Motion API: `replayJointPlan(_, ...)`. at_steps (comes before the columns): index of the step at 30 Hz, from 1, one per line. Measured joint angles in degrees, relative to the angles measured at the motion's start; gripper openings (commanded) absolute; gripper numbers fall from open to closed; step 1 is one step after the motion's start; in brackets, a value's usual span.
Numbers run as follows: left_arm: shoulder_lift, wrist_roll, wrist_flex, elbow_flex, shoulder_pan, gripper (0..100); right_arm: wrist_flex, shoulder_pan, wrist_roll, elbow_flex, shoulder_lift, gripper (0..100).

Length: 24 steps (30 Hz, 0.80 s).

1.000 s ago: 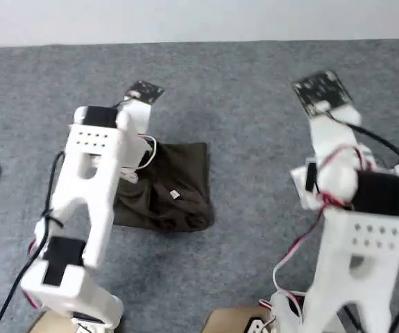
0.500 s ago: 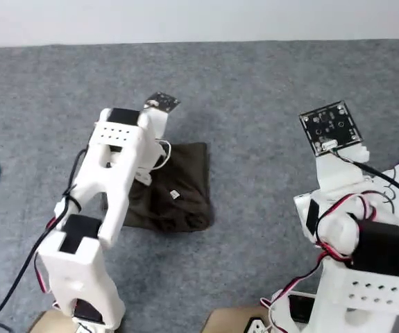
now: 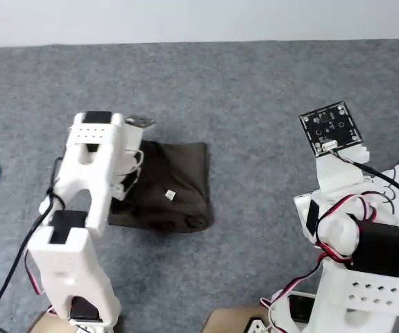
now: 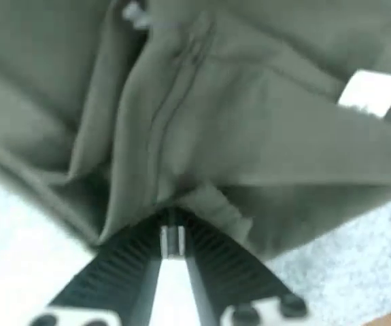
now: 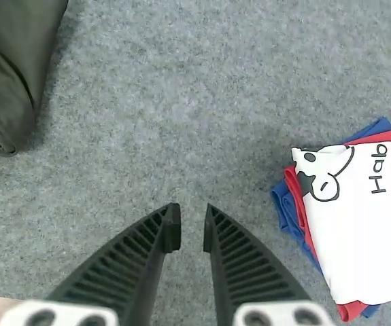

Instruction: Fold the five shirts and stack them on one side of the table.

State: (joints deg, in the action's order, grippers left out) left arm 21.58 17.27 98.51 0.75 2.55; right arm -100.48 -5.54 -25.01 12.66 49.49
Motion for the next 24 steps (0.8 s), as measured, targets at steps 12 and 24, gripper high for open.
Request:
replayJointPlan(12,-12.57,1.32,-0.44,1.05,-6.86,1,0.00,0.00,-2.11,0.00,0.00,7.5)
replayJointPlan(24,-0.88,2.81,-0.26,1.76,-4.04,1,0.00,0.00,-2.11,0.00,0.00,7.5)
